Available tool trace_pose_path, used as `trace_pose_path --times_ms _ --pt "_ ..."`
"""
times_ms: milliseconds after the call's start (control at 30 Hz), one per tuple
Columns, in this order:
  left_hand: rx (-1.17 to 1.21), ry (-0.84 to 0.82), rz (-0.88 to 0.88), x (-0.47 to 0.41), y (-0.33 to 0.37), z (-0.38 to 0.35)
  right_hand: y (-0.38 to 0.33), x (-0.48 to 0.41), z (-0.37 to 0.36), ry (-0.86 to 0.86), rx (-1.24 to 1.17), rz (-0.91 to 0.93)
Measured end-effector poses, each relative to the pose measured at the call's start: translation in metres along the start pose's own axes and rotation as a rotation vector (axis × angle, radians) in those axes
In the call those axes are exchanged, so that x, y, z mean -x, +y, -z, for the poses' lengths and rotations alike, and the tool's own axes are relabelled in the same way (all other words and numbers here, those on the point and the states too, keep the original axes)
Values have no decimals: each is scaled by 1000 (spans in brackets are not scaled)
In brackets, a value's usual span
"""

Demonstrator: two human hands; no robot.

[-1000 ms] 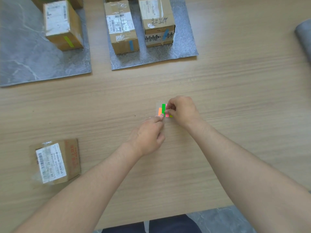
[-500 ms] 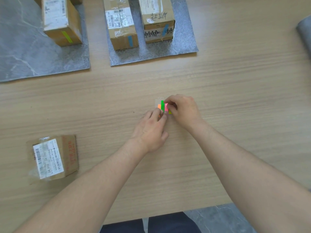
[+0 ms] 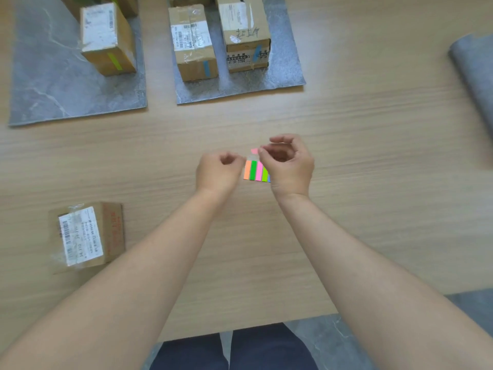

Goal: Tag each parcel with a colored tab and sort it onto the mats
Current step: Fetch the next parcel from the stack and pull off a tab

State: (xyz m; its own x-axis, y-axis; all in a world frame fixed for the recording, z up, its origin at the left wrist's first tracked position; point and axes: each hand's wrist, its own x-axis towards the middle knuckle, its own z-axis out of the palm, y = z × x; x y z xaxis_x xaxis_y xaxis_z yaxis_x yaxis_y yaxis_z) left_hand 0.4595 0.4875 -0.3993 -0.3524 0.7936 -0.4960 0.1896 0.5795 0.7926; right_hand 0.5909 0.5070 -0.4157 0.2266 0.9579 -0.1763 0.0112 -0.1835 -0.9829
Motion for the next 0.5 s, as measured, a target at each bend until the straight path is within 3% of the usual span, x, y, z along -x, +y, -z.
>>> trace_pose_path --times_ms 67,167,333,500 --pt "287 -53 252 5 17 17 -7 14 -6 -118 50 78" --pt "380 -109 372 18 25 49 -17 34 -15 -276 119 224" --pt "466 -137 409 40 5 102 -26 67 -38 -450 249 430" --pt "404 -17 273 67 -37 156 -20 114 -70 -555 351 519"
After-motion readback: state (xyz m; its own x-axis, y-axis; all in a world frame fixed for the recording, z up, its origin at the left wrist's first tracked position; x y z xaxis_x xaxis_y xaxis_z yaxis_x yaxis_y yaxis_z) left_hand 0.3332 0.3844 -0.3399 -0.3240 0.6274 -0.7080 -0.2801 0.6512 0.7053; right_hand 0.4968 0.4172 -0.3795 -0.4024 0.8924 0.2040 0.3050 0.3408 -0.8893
